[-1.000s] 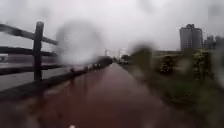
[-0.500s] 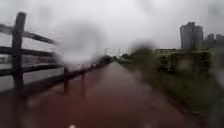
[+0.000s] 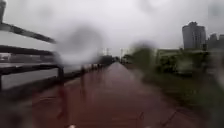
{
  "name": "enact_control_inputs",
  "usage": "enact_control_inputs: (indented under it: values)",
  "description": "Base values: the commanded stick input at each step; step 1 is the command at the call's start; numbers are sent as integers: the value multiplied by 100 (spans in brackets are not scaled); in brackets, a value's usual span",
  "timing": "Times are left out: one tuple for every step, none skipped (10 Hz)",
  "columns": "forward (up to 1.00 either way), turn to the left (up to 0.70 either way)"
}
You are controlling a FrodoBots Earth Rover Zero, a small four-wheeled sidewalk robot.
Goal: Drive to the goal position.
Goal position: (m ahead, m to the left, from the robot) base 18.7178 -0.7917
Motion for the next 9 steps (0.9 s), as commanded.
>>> enact_control_inputs:
  values:
    - [100,0]
    - [100,0]
    - [100,0]
    - [100,0]
    - [100,0]
    - [100,0]
    - [100,0]
    - [100,0]
    - [100,0]
